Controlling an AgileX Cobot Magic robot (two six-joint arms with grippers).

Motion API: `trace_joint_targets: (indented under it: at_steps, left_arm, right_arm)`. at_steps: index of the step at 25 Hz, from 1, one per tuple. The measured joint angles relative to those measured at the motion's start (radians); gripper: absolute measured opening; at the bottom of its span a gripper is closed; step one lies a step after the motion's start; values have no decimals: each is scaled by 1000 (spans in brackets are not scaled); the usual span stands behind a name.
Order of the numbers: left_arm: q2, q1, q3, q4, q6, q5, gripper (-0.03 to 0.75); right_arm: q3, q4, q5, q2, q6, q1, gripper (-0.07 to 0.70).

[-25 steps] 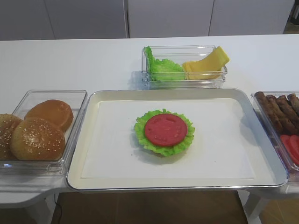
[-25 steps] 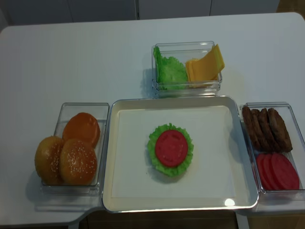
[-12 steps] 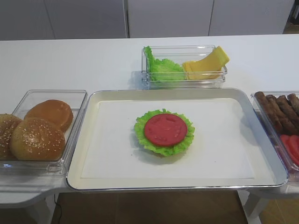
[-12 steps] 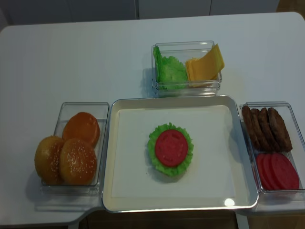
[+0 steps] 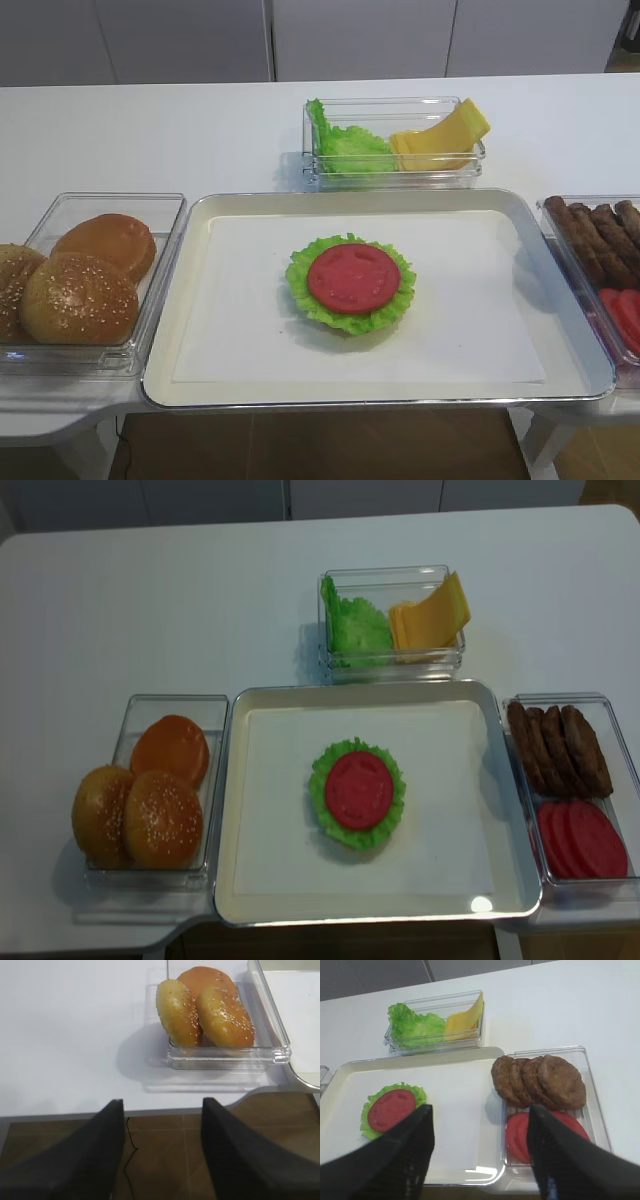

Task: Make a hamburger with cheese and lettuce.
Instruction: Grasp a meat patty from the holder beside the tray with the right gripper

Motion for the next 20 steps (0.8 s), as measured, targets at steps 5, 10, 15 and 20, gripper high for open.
trace_joint_targets:
  at_steps: [5,10,15,20]
  left_arm:
    - [0,0,0,0,0,0,370]
    - [0,0,0,0,0,0,370]
    - [0,0,0,0,0,0,370]
    - [0,0,0,0,0,0,370]
  right_arm:
    - [-138,-9,-21,257,-2,0,420]
    - [-260,-9,-38,480,-19,5,396]
    - [-340,-32,-49,676,-5,67,382]
    - [-380,-147,-47,840,105,179,380]
